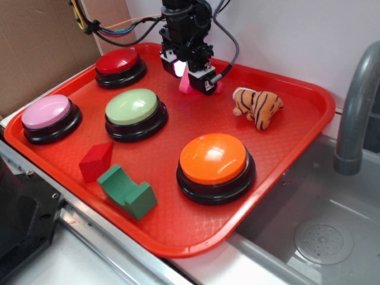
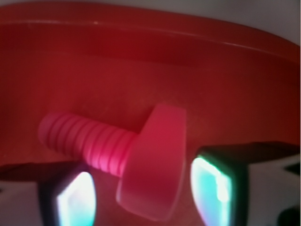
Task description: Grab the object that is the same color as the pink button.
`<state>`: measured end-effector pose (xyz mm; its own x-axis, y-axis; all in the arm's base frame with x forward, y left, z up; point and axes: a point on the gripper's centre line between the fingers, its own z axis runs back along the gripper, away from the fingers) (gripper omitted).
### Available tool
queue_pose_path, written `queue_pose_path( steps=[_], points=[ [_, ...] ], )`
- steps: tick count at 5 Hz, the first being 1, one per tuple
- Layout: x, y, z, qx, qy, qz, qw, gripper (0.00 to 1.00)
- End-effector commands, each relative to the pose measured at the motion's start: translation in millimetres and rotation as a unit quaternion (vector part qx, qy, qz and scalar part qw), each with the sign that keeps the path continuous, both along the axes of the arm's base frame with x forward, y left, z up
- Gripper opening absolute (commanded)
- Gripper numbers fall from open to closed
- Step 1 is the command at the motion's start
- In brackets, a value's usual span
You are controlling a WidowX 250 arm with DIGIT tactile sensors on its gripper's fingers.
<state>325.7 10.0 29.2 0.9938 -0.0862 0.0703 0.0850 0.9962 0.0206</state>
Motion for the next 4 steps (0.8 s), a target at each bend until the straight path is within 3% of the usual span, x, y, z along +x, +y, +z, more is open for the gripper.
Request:
queue_pose_path(
  steps=[1, 3, 4],
  points=[
    [-0.3, 10.3, 22.3, 0.001, -0.047, 0.013, 0.999, 0.0],
    [-11.3, 6.9, 38.7, 0.016, -0.085, 0.028, 0.996, 0.0],
    [-22.5, -10.8, 87.1, 0.014, -0.075, 0.032, 0.997, 0.0]
  ],
)
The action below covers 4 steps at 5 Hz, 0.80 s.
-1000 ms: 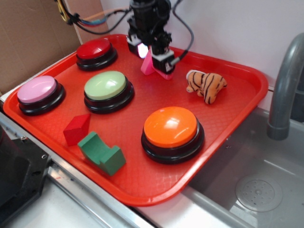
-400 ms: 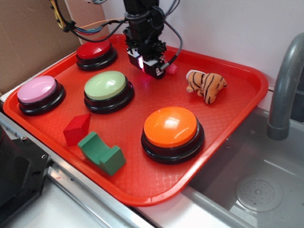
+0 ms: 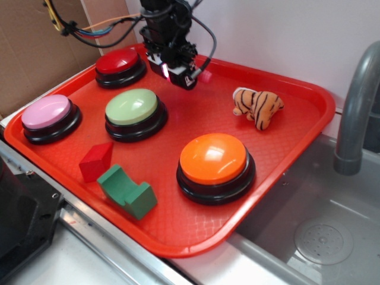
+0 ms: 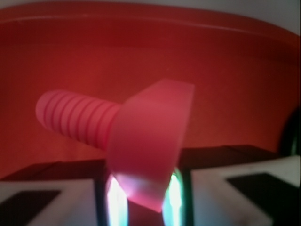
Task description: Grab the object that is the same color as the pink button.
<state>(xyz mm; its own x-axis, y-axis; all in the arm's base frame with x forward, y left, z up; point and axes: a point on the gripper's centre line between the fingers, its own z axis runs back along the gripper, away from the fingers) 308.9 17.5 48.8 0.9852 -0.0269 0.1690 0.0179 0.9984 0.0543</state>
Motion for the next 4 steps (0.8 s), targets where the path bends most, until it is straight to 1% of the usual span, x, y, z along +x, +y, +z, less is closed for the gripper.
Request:
queue_pose_path(
  steps=[1, 2, 3, 4],
  points=[
    [-29.5, -48.7, 118.0, -0.007, -0.002, -0.022, 1.0, 0.0],
    [-51.7, -66.7, 169.6, -0.014, 0.038, -0.046, 0.998, 0.0],
    [-75.5, -72.2, 200.8, -0.03, 0.054, -0.071, 0.996, 0.0],
    [-90.2, -67.5, 212.5, -0.008, 0.043, -0.052, 0.998, 0.0]
  ],
)
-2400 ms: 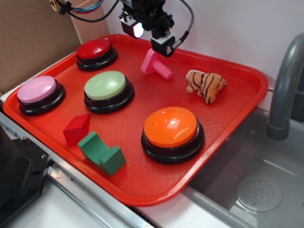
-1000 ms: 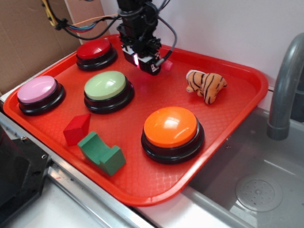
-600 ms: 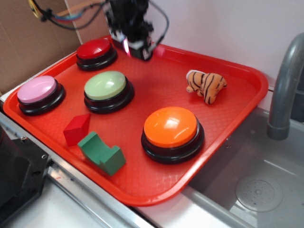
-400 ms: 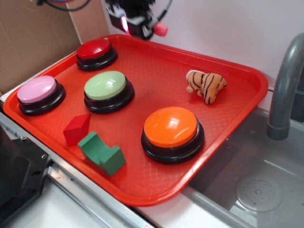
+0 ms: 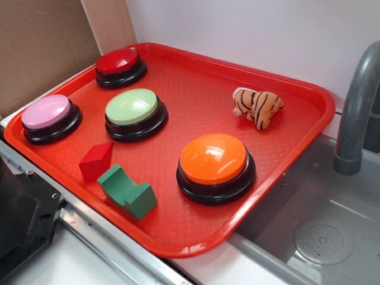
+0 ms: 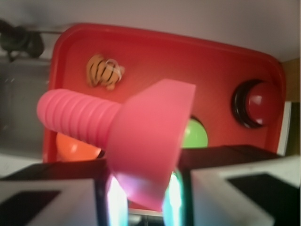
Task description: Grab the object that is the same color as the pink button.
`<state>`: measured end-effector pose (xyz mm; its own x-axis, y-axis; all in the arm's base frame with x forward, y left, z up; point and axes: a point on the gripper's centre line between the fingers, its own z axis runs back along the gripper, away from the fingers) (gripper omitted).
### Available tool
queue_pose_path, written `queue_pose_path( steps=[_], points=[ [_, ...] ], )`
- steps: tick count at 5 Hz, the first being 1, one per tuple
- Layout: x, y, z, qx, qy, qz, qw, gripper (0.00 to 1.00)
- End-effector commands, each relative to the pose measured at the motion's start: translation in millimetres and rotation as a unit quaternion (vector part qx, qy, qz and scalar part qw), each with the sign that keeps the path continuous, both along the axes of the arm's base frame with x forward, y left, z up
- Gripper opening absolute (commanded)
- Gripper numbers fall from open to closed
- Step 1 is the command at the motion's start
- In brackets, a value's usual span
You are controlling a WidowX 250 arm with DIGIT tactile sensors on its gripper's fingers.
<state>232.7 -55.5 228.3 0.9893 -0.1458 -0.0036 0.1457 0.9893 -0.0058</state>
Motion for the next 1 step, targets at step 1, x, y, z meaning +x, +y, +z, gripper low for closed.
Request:
queue_pose_path(
  steps=[1],
  points=[
    [-19.3, 17.6, 34.5, 0.045, 0.003, 0.07, 0.996, 0.0]
  ],
)
